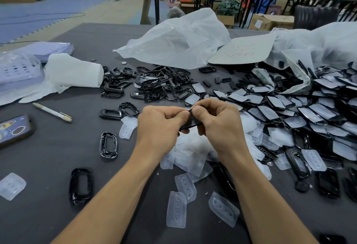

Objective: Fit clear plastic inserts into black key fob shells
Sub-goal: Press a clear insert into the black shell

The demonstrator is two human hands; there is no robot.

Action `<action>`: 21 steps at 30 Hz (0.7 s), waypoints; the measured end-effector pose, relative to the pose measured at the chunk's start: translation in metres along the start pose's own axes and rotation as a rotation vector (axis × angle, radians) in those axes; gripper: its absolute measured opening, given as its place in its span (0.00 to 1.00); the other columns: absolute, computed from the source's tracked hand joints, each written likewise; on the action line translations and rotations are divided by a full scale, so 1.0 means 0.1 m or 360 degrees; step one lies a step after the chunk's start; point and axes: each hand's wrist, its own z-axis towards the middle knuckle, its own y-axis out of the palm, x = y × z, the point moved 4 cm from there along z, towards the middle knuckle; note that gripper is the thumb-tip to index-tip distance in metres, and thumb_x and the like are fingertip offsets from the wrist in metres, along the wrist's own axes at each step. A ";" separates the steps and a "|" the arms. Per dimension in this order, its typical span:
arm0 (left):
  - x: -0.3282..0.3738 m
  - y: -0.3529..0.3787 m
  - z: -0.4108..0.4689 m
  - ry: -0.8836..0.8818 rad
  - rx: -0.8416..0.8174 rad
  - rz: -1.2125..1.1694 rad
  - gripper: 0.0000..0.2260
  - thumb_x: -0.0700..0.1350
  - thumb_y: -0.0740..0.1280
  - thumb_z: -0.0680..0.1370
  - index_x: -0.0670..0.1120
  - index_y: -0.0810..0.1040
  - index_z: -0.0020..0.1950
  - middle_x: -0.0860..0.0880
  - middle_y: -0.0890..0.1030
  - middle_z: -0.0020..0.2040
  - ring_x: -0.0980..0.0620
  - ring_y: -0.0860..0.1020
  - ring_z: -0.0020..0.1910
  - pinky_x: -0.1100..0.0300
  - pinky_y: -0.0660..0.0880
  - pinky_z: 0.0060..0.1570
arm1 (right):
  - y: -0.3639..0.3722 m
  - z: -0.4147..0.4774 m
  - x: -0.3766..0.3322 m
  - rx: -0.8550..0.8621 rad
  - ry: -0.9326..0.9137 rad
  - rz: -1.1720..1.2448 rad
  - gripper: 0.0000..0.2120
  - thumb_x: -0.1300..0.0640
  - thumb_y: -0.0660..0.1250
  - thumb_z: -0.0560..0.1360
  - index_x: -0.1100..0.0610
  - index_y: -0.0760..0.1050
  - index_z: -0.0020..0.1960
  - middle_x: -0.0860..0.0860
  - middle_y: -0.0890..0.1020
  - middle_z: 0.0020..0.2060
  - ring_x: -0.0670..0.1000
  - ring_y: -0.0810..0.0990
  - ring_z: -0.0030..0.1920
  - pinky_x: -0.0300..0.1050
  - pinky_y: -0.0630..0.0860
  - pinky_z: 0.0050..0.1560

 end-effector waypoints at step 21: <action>-0.04 -0.06 0.03 -0.0327 -0.0334 -0.0280 0.12 0.28 0.71 0.74 0.42 0.89 0.47 0.44 0.86 0.36 0.52 0.84 0.34 0.65 0.77 0.34 | -0.04 0.02 0.06 -0.0050 0.0210 0.0362 0.17 0.76 0.65 0.72 0.57 0.86 0.46 0.59 0.82 0.31 0.52 0.75 0.25 0.42 0.73 0.27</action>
